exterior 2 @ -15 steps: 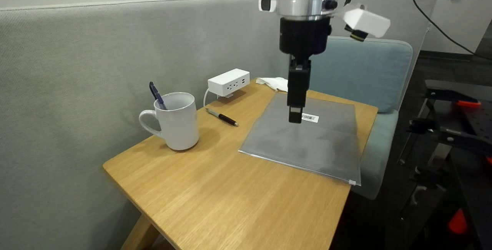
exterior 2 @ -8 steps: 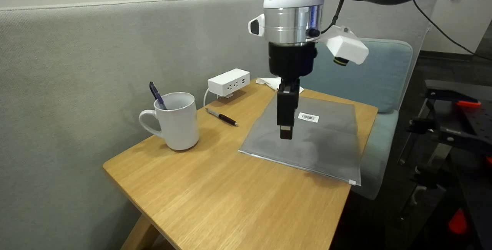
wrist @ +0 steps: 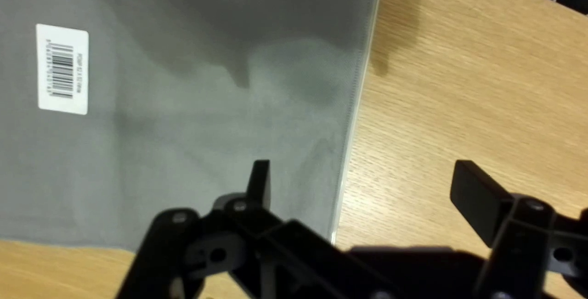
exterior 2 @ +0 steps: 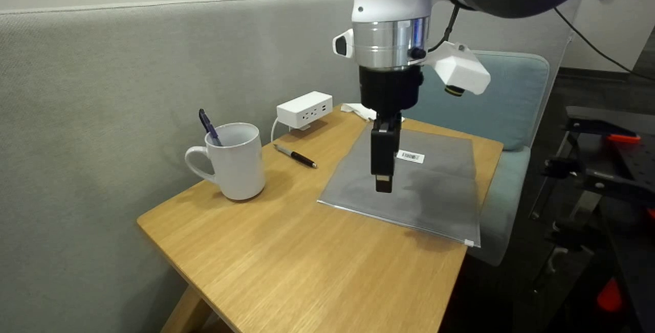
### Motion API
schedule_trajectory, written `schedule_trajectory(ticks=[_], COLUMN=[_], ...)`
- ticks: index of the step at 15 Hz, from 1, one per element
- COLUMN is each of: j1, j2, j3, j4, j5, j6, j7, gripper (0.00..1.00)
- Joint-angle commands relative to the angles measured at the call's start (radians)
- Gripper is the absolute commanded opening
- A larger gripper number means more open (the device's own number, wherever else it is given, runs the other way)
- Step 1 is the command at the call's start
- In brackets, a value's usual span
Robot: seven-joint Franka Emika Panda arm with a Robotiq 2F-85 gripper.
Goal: Fold the grey object in half
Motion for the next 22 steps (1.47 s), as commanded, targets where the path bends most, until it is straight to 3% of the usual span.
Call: schedule_trajectory(ticks=[1, 14, 22], j1=[0.019, 0.167, 0.218], j2=[0.038, 0.171, 0.219], j3=[-0.011, -0.144, -0.188], j4=[0.022, 0.094, 0.13], j5=[0.029, -0.013, -0.01], j6=[0.016, 0.06, 0.062], j7=[0.007, 0.097, 0.129], gripper=[1.0, 1.0, 1.0])
